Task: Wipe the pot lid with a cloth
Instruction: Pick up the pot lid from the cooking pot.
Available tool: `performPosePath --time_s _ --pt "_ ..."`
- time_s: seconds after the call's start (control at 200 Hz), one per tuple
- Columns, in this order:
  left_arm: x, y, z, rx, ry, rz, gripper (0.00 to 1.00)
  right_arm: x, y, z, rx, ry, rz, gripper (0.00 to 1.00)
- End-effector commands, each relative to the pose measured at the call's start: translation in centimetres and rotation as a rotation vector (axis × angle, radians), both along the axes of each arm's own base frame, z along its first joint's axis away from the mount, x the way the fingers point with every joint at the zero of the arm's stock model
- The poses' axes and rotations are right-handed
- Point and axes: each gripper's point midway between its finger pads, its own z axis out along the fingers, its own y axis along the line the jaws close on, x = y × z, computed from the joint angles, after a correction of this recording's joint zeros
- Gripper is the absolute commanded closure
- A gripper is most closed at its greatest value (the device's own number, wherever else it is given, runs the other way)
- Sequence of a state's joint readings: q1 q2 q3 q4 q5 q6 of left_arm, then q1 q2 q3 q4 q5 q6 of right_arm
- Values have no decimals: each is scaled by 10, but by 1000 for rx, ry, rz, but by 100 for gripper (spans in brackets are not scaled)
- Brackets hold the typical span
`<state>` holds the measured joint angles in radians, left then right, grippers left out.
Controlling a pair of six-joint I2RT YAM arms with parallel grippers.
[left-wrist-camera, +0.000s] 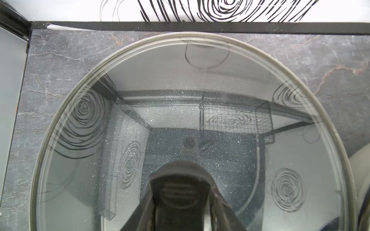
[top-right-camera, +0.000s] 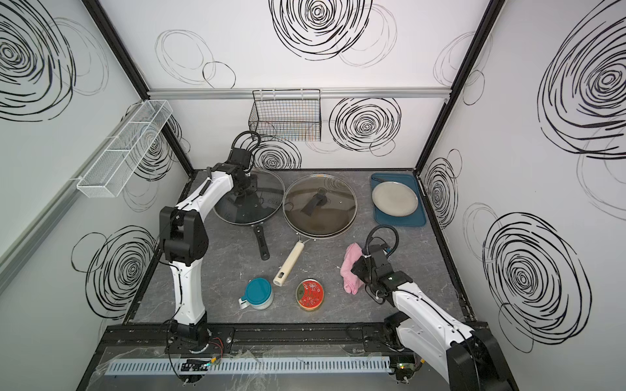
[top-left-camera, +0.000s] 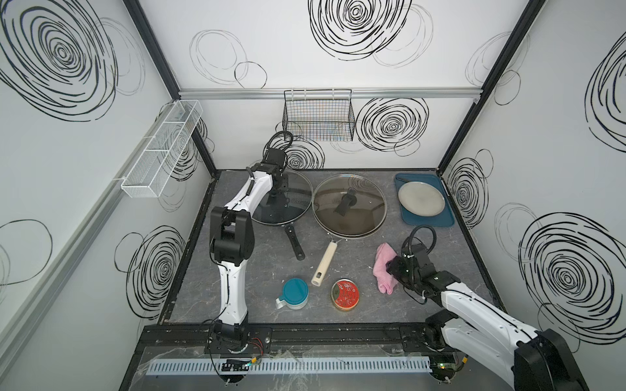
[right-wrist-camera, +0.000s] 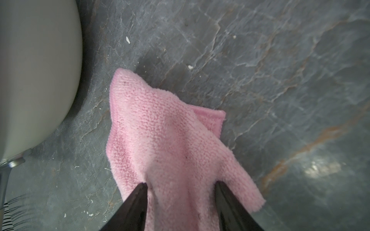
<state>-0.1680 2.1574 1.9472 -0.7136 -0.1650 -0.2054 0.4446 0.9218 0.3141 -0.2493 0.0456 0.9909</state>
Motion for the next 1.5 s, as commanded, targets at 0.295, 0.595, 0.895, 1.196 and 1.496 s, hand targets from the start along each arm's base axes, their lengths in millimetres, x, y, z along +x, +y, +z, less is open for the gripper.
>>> performPosePath --time_s 0.295,0.595,0.895,1.196,1.496 --pt "-4 4 -7 43 91 -51 53 2 2 3 19 -15 -19 42" --pt "-6 7 -4 58 115 -69 65 1 2 0 24 -12 -21 43" --pt "-8 8 -4 62 121 -73 84 0 2 0 27 -13 -21 43" --pt "-6 23 16 86 67 -33 100 1 4 2 29 -18 -18 42" --pt "-9 36 32 126 37 -6 100 2 6 3 28 -20 -15 43"
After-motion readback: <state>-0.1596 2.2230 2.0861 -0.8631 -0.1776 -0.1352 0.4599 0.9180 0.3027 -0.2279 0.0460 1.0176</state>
